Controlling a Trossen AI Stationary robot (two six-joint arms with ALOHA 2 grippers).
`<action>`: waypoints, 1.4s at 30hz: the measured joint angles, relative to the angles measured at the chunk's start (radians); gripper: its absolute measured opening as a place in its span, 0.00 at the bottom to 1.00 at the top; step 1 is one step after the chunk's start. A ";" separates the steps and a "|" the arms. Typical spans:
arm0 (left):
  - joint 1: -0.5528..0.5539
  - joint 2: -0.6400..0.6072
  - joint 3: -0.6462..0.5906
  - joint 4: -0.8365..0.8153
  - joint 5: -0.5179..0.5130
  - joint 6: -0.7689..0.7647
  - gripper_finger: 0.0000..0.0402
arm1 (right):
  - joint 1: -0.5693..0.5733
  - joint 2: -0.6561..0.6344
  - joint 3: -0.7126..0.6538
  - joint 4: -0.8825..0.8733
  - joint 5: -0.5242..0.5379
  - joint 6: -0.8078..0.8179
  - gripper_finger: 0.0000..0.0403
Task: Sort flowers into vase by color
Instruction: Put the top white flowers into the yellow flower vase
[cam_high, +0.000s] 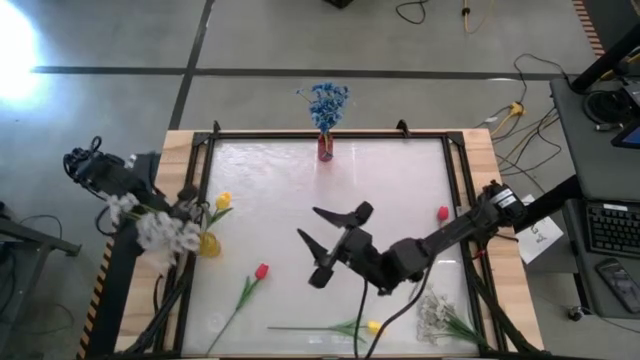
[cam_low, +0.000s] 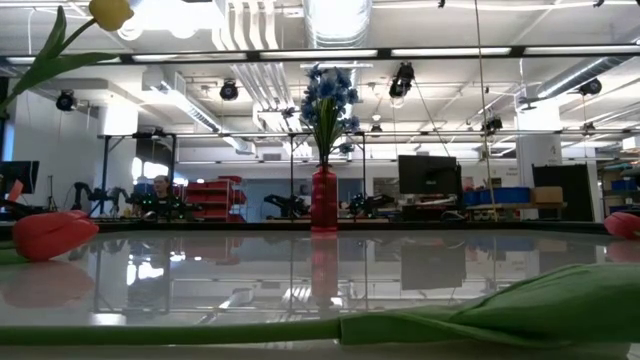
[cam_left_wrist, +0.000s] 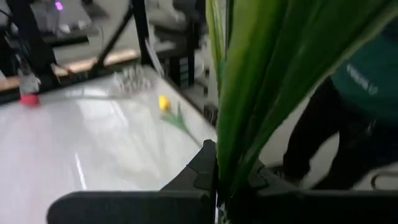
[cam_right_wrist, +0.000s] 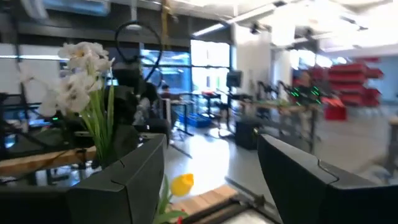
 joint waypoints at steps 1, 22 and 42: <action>0.000 -0.034 -0.029 0.019 0.000 -0.008 0.00 | 0.008 -0.001 0.000 0.001 0.029 0.007 0.60; 0.000 -0.266 -0.168 -0.162 -0.027 -0.177 0.00 | 0.035 0.004 0.000 -0.002 0.191 0.085 0.58; 0.000 -0.274 -0.245 -0.075 -0.256 -0.358 0.00 | 0.033 -0.063 -0.002 -0.001 0.199 -0.219 0.58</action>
